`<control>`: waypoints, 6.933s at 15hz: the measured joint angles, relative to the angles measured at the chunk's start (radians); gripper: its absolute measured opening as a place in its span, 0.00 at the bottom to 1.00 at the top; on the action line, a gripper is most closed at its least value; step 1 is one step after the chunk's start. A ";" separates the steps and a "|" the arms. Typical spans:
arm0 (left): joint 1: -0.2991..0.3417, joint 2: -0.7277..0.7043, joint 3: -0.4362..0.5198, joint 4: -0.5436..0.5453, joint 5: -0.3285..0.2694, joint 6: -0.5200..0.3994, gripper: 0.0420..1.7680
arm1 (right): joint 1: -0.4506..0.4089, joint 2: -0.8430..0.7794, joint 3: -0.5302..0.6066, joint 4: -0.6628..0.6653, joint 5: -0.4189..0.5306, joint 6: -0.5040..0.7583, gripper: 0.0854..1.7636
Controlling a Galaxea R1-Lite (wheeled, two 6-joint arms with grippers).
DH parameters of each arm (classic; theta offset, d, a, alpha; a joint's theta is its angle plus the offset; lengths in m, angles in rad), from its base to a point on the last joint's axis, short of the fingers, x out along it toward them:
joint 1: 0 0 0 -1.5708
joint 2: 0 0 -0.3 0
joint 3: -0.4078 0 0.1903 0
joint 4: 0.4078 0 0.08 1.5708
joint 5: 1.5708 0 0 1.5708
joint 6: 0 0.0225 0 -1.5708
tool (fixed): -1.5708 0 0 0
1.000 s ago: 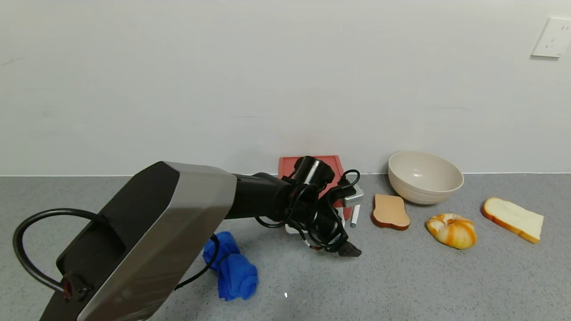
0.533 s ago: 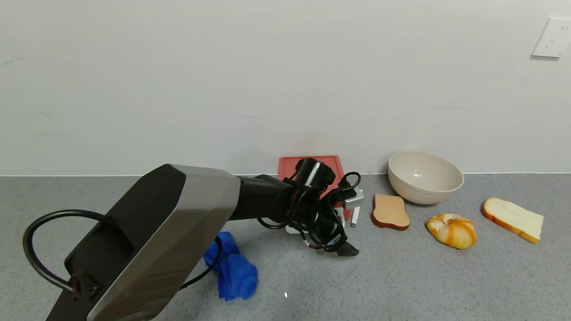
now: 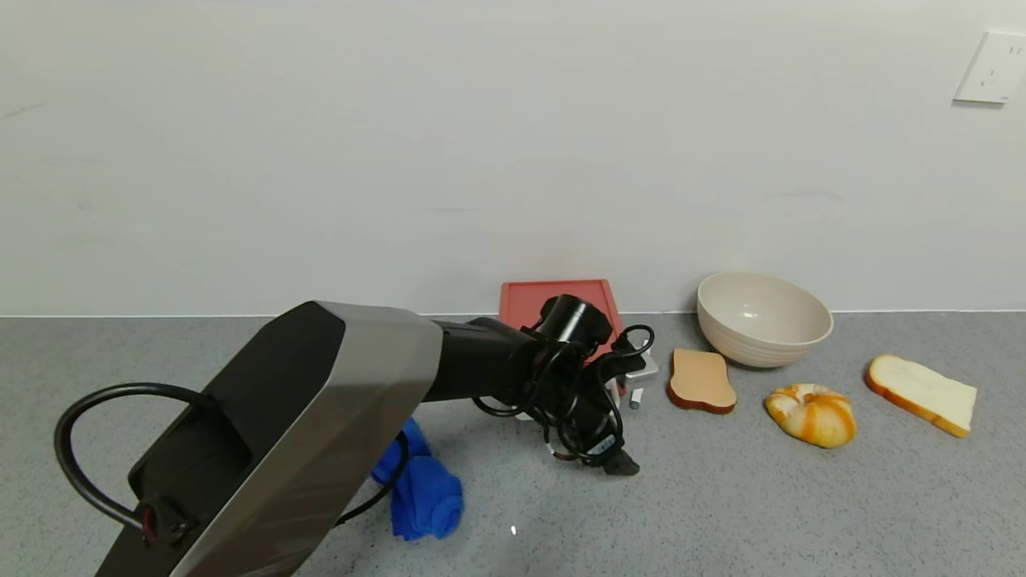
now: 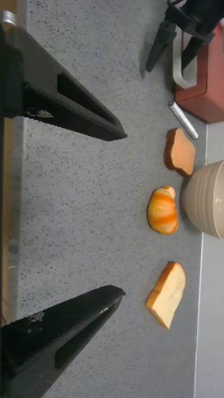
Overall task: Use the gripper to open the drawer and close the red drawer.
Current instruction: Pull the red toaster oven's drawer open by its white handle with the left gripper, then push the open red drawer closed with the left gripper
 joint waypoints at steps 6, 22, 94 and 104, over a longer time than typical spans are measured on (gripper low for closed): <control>-0.023 -0.011 0.011 0.057 0.008 -0.054 0.97 | 0.000 0.000 0.000 0.000 0.000 0.000 0.97; -0.107 -0.091 0.150 0.081 0.096 -0.210 0.97 | 0.000 0.000 0.000 0.000 0.000 0.000 0.97; 0.020 -0.714 0.493 0.087 0.285 -0.594 0.97 | 0.000 0.000 0.000 0.000 -0.002 0.001 0.97; 0.281 -0.827 0.541 0.006 0.248 -0.594 0.97 | 0.000 0.000 0.000 0.000 -0.001 0.001 0.97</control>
